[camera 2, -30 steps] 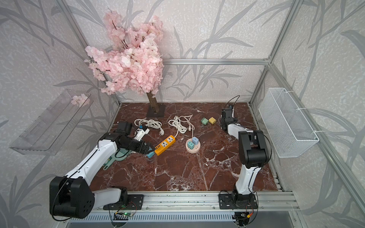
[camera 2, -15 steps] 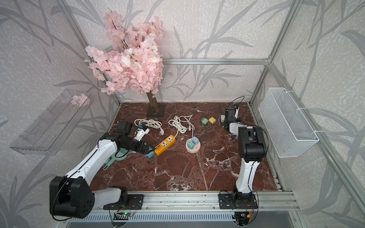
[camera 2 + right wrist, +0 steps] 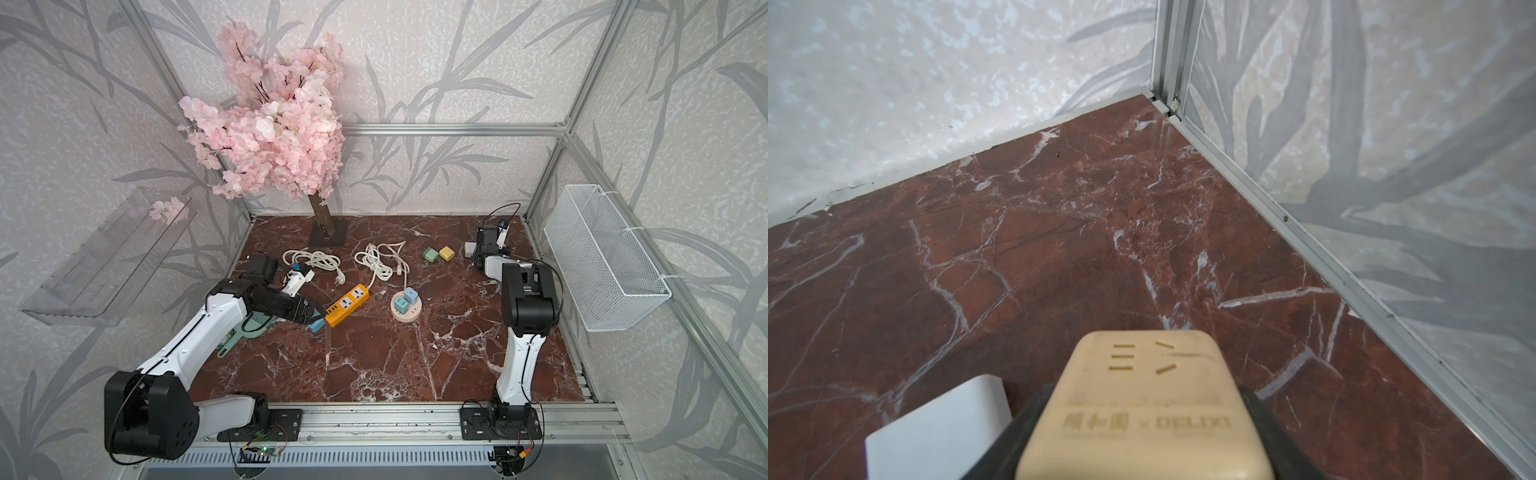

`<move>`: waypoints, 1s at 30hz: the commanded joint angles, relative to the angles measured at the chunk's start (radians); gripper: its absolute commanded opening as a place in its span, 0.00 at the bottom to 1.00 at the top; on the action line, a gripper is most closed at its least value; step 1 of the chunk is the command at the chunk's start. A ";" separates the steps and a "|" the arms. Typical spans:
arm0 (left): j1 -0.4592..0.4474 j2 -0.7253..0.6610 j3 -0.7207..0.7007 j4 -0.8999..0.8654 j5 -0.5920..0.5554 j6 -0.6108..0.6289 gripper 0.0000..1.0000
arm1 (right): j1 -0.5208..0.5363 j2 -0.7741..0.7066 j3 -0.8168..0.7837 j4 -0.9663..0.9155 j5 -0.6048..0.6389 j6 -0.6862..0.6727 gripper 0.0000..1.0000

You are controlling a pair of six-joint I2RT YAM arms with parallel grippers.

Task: Pull the plug off the socket
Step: Place the plug at the center of the board.

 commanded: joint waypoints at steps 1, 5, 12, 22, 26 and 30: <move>0.004 -0.005 0.000 -0.004 0.004 -0.003 0.97 | -0.004 0.031 0.069 -0.016 0.041 0.031 0.45; 0.004 -0.005 0.001 -0.008 0.003 -0.003 0.97 | -0.004 0.043 0.119 -0.105 0.066 0.066 0.61; 0.004 -0.013 0.002 -0.014 0.011 0.000 0.97 | -0.006 0.028 0.087 -0.067 0.050 0.060 0.69; 0.004 -0.021 0.002 -0.016 0.012 0.000 0.97 | -0.008 -0.039 0.057 -0.100 -0.041 0.073 0.75; 0.004 -0.021 0.003 -0.016 0.014 -0.001 0.96 | -0.007 -0.105 0.042 -0.223 -0.081 0.097 0.74; 0.005 -0.025 0.003 -0.018 0.016 0.000 0.97 | -0.007 -0.159 0.043 -0.370 -0.099 0.102 0.74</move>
